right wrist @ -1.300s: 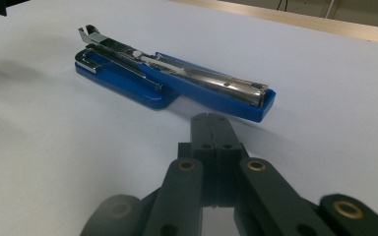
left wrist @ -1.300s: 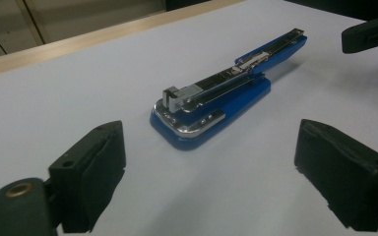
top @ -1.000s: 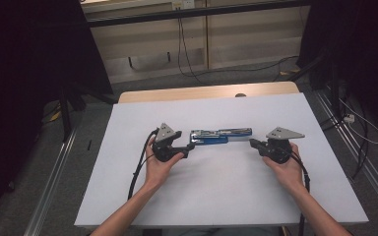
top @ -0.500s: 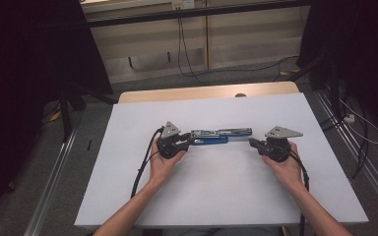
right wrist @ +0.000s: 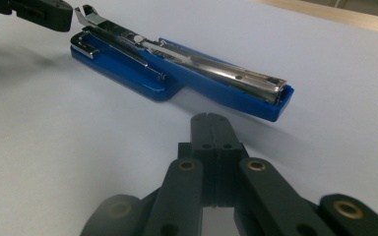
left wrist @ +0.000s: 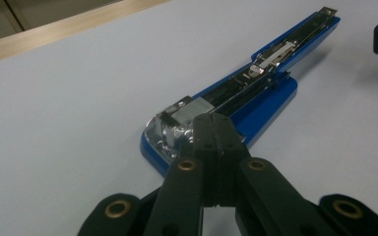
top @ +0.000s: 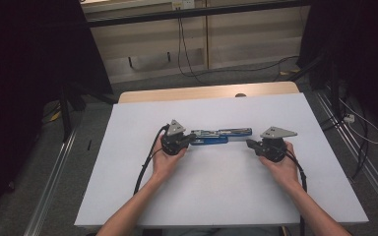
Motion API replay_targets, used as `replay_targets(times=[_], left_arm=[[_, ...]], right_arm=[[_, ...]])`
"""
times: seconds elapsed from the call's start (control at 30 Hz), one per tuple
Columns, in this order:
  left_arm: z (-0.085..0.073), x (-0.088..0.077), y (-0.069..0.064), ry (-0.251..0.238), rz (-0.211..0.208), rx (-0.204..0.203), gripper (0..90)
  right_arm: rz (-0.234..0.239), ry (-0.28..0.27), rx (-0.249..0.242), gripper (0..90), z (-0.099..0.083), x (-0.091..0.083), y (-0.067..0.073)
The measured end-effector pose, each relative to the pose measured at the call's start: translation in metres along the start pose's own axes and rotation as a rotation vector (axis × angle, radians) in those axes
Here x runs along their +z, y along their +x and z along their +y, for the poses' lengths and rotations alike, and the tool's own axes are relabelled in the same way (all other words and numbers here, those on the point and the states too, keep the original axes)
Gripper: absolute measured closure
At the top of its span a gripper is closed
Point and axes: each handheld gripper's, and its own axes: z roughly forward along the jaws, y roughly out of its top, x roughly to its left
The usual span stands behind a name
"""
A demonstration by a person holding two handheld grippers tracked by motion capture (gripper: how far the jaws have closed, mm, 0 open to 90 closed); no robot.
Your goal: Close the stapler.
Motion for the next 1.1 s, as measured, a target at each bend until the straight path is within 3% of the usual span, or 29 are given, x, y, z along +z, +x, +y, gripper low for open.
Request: replay_targets(times=[0.33,0.53,0.67,0.87,1.1], left_arm=[[-0.001,0.011,-0.003,0.055,-0.031,0.041,90.0],[-0.002,0.011,-0.001,0.055,0.0,0.034,90.0],[-0.002,0.012,0.002,0.042,-0.016,0.004,90.0],[-0.002,0.012,0.0,0.047,-0.011,0.044,90.0],[-0.002,0.012,0.0,0.052,-0.013,0.049,90.0]], right_arm=[[-0.003,0.023,-0.032,90.0,-0.001,0.003,0.0],[0.003,0.031,-0.031,90.0,-0.001,0.004,-0.001],[0.004,0.034,-0.028,90.0,-0.001,0.004,-0.001],[0.0,0.049,-0.028,90.0,0.002,0.008,-0.004],[-0.018,0.091,-0.028,90.0,0.007,0.012,-0.01]])
